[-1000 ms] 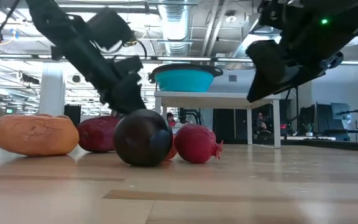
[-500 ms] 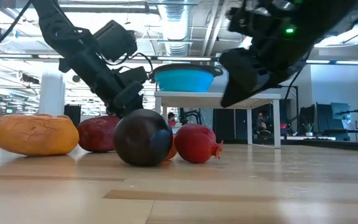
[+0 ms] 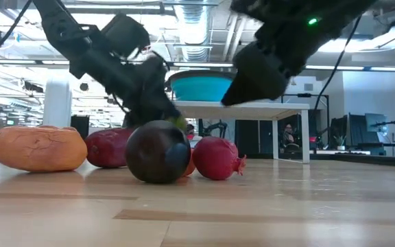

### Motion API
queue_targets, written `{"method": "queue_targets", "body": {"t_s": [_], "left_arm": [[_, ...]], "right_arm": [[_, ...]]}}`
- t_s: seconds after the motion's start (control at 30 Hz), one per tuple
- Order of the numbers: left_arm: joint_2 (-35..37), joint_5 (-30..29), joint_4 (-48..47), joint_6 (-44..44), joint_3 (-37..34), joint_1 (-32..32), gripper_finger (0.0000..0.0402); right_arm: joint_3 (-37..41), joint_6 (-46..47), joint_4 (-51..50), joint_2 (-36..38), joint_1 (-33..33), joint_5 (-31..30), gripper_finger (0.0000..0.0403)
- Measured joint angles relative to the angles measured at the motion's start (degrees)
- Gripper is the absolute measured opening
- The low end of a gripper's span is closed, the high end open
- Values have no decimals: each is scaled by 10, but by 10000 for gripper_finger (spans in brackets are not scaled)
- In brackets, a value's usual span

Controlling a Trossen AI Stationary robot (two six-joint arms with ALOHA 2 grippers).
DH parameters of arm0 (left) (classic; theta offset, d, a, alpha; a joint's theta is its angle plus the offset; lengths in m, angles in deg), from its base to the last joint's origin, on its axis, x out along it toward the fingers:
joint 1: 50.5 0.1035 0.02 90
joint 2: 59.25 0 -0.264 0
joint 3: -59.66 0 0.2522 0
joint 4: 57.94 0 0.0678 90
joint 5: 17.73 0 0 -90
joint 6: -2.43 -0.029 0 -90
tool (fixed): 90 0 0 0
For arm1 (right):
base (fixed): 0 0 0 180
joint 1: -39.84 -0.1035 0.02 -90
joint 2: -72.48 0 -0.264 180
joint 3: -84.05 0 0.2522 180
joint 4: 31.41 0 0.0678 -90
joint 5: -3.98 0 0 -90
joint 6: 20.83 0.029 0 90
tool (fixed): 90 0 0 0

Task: Pick & Place Fruit
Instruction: Put the top purple plum into the blue strainer bowl on the shelf

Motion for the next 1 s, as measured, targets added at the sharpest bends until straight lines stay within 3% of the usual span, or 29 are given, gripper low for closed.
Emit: {"method": "queue_targets", "body": {"t_s": [0.13,0.23,0.57,0.8,1.0], "left_arm": [[32,61,70,44,0,0,201],[60,89,109,72,0,-3,208],[137,91,126,82,0,-29,211],[142,91,133,81,0,-35,213],[142,88,135,81,0,-35,217]], "right_arm": [[4,-66,43,0,-21,-105,324],[4,-145,112,0,-14,-128,324],[4,-544,506,0,55,-124,324],[4,-690,581,0,89,-70,324],[4,-718,585,0,97,-64,308]]}}
